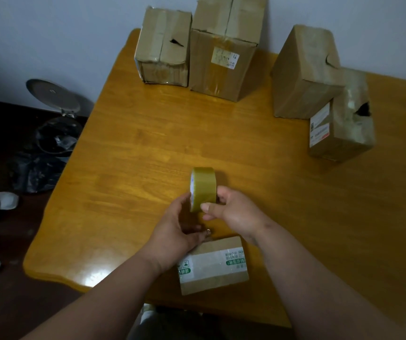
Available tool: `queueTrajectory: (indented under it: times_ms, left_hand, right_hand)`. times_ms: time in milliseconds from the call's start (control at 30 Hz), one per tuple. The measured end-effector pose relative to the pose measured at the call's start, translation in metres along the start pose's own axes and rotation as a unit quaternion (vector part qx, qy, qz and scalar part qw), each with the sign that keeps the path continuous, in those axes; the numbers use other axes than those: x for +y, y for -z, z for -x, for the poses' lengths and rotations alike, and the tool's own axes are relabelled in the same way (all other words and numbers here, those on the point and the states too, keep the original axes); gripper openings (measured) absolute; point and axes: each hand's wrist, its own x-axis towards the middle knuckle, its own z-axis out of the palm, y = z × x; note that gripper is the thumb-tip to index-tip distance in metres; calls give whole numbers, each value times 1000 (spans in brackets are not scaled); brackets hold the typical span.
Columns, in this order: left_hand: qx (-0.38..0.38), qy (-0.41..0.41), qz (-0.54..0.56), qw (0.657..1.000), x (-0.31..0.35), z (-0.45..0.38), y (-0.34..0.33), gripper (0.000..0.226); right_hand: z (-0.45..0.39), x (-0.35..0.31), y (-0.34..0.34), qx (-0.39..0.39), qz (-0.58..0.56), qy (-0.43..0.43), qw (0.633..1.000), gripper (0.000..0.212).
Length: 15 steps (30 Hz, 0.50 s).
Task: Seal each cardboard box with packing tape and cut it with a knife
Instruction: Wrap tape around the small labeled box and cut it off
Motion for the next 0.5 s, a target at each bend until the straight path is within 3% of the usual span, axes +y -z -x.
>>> queueTrajectory:
  times_ms: [100, 200, 300, 500]
  left_hand:
    - [57, 13, 10, 998, 0, -1, 2, 75]
    - [116, 42, 75, 990, 4, -5, 2, 40]
    - [111, 80, 131, 982, 15, -7, 0, 19]
    - [73, 119, 273, 952, 36, -10, -7, 22]
  right_hand:
    - [1, -1, 4, 12, -62, 10, 998, 19]
    - [3, -2, 8, 15, -135, 16, 991, 24]
    - [4, -3, 9, 17, -199, 19, 980, 27]
    - [8, -4, 3, 27, -195, 43, 979, 24]
